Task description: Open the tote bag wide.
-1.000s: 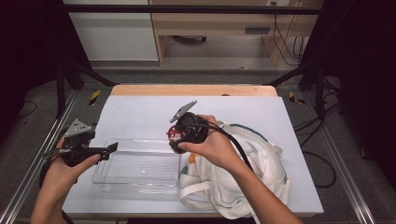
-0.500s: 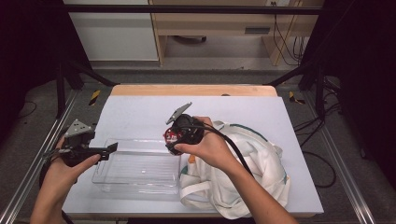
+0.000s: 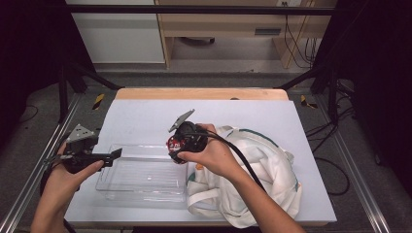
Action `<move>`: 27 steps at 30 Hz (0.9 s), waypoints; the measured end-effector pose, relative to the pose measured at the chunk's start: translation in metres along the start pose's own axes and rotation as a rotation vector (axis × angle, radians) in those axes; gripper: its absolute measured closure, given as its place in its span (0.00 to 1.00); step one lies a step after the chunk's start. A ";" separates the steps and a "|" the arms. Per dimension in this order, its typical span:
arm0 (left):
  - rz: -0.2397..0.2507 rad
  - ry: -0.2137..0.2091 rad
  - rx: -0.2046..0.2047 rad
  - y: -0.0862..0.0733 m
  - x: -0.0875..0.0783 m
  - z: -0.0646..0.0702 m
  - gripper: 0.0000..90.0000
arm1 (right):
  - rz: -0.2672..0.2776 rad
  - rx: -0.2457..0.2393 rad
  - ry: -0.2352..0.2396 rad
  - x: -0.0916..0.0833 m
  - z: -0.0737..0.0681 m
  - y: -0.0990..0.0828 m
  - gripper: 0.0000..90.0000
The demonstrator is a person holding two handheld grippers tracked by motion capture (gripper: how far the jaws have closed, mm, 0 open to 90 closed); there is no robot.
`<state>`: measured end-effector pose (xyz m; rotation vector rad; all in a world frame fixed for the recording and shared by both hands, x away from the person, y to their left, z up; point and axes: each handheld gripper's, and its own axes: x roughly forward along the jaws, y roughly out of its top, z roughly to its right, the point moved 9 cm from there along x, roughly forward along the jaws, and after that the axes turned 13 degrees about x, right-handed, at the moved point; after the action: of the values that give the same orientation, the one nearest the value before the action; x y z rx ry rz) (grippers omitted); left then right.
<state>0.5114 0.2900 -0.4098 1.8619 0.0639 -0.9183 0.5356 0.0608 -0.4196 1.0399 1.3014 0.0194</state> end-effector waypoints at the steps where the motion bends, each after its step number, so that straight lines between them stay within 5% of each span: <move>1: -0.002 0.000 0.000 0.000 0.000 0.000 0.07 | -0.003 0.000 0.001 0.001 0.000 0.000 0.28; 27: 0.002 -0.002 -0.001 0.000 0.000 -0.001 0.07 | 0.017 -0.003 0.031 0.007 -0.007 0.003 0.28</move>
<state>0.5113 0.2907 -0.4098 1.8598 0.0619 -0.9184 0.5342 0.0709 -0.4221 1.0521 1.3205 0.0506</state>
